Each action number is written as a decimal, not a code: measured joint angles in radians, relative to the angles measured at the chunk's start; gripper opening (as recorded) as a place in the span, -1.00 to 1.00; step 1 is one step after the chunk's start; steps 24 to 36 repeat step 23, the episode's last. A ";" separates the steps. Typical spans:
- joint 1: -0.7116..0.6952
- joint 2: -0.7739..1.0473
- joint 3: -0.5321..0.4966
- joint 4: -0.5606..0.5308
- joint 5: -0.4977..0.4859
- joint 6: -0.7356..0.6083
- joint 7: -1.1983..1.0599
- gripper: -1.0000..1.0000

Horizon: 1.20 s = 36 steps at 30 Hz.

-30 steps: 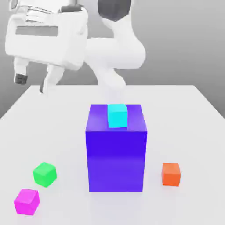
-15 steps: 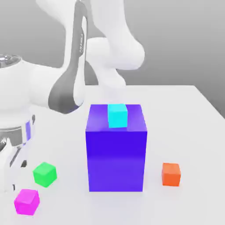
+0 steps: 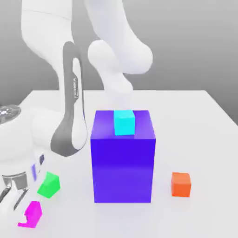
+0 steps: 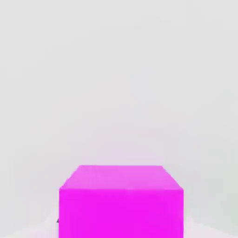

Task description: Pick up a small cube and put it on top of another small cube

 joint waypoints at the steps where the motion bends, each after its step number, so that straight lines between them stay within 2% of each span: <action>1: -0.001 -0.036 0.003 -0.008 0.004 -0.029 -0.003 -1.00; 13: -0.056 -0.418 -0.017 -0.329 0.053 -0.092 -0.047 -1.00; 19: -0.055 -0.281 -0.025 -0.348 0.035 0.068 -0.034 -1.00; 20: -0.055 -0.248 -0.026 -0.347 0.033 0.099 -0.033 1.00; 36: -0.055 -0.248 -0.026 -0.347 0.033 0.099 -0.033 1.00</action>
